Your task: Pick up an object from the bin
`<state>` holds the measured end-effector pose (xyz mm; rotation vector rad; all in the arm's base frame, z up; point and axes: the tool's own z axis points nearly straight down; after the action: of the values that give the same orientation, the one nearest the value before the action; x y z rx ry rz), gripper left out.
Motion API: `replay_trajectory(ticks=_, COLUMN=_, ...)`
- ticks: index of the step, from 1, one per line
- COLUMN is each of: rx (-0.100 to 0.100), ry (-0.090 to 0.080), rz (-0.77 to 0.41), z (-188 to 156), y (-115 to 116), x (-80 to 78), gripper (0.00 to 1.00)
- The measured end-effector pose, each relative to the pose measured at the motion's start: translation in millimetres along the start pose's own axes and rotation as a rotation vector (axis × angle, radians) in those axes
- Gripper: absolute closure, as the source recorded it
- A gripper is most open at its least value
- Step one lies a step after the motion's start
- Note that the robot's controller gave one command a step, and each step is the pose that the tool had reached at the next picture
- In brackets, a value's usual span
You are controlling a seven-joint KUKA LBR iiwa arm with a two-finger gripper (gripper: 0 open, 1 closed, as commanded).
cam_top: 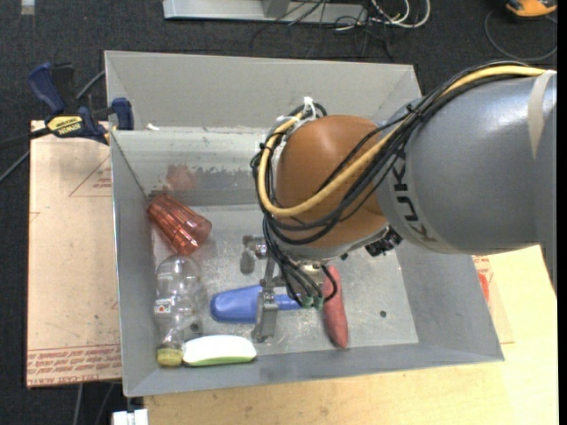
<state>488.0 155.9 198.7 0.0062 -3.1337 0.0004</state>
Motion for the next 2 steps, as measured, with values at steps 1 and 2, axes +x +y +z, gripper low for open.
replay_trajectory(ticks=1, rx=-0.001, ry=-0.008, rz=0.004, z=-4.4, y=-1.1, x=-1.9, gripper=0.0)
replay_trajectory(ticks=2, rx=-0.002, ry=-0.01, rz=0.006, z=-3.3, y=-1.4, x=-2.1, gripper=0.0)
